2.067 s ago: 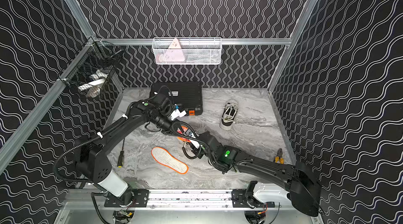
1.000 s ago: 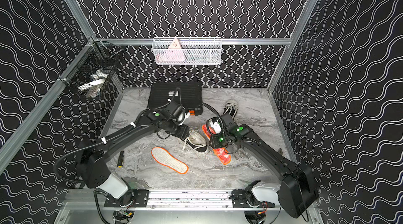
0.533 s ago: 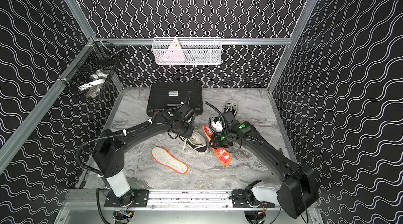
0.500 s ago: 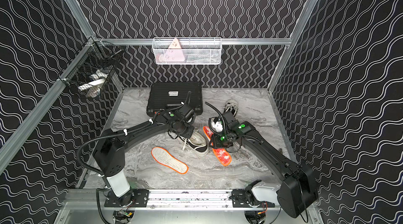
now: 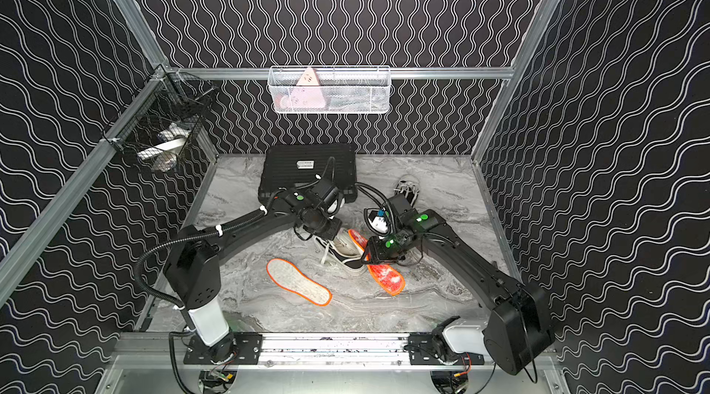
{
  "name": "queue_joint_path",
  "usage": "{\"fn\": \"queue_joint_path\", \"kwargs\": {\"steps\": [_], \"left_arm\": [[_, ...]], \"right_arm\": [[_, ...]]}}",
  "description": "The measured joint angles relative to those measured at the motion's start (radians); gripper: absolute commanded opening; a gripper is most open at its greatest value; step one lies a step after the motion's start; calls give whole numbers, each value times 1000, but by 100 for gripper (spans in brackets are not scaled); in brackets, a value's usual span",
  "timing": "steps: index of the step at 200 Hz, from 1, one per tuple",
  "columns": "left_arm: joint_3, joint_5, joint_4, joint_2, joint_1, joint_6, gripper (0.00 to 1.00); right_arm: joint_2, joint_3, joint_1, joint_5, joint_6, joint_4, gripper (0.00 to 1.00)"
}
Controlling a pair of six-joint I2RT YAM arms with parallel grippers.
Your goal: Insert the insole into the shoe
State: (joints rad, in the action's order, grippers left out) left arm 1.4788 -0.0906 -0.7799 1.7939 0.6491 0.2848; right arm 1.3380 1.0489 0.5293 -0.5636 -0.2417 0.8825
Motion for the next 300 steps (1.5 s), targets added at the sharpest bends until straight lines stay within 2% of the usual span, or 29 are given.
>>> {"fn": "queue_joint_path", "kwargs": {"steps": [40, 86, 132, 212, 250, 300], "left_arm": [[-9, -134, 1, -51, -45, -37, 0], [-28, -267, 2, -73, -79, -79, 0], [-41, -359, 11, -90, -78, -106, 0], [0, -440, 1, -70, -117, -197, 0], [10, -524, -1, -48, -117, -253, 0], [9, -565, -22, -35, -117, -291, 0]], "right_arm": [[19, -21, -6, -159, -10, -39, 38], [76, 6, -10, -203, 20, -31, 37], [128, 47, -10, -164, 96, 60, 36], [189, 93, -4, -25, 105, 149, 36], [247, 156, 20, 10, 126, 155, 36], [341, 248, 41, 61, 129, 144, 37]]}}
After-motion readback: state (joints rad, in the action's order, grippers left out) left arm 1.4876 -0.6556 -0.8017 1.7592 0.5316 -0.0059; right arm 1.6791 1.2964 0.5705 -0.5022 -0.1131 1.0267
